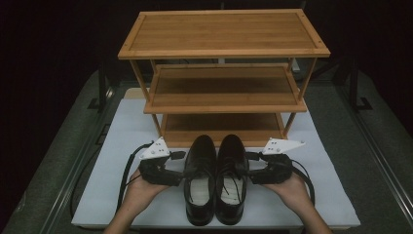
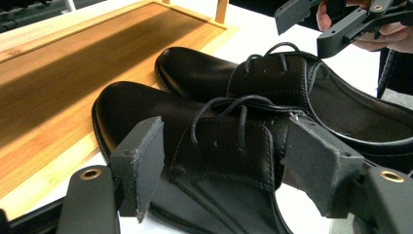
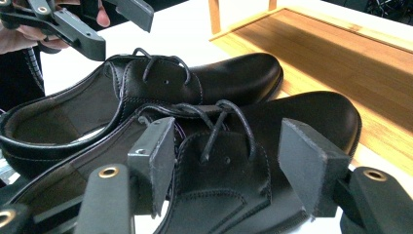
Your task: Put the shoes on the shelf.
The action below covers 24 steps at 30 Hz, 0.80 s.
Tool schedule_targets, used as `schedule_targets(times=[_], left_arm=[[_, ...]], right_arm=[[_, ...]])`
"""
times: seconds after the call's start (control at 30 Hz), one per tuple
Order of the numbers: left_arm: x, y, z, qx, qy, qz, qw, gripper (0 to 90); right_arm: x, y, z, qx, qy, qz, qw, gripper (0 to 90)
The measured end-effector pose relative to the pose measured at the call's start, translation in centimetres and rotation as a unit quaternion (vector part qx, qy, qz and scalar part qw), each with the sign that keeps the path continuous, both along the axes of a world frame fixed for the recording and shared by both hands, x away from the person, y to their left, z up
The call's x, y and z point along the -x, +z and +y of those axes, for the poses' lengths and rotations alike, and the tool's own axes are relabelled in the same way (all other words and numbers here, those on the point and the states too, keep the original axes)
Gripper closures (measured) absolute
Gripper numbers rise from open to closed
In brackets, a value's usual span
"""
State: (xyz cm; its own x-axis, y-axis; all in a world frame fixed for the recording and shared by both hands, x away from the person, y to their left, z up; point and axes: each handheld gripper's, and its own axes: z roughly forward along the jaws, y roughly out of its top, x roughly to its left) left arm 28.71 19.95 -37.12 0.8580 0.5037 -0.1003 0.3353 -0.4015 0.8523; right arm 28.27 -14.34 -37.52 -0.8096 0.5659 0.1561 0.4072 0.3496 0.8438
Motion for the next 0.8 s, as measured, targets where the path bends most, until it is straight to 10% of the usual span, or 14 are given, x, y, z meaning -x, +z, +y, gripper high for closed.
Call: schedule_targets(times=[0.33, 0.57, 0.8], left_arm=[[0.0, -0.7, -0.6, -0.006, -0.005, 0.003, 1.0, 35.4], [0.2, -0.9, -0.8, 0.001, -0.038, 0.013, 0.9992, 62.7], [0.4, -1.3, -0.8, -0.017, -0.035, 0.007, 0.9992, 57.3]], right_arm=[[-0.1, -0.4, 0.7, 0.009, -0.002, 0.006, 0.9999, 39.9], [0.0, -0.5, 0.8, 0.008, 0.01, 0.01, 0.9999, 49.1], [0.5, -1.0, 1.4, 0.042, 0.018, 0.005, 0.999, 53.0]])
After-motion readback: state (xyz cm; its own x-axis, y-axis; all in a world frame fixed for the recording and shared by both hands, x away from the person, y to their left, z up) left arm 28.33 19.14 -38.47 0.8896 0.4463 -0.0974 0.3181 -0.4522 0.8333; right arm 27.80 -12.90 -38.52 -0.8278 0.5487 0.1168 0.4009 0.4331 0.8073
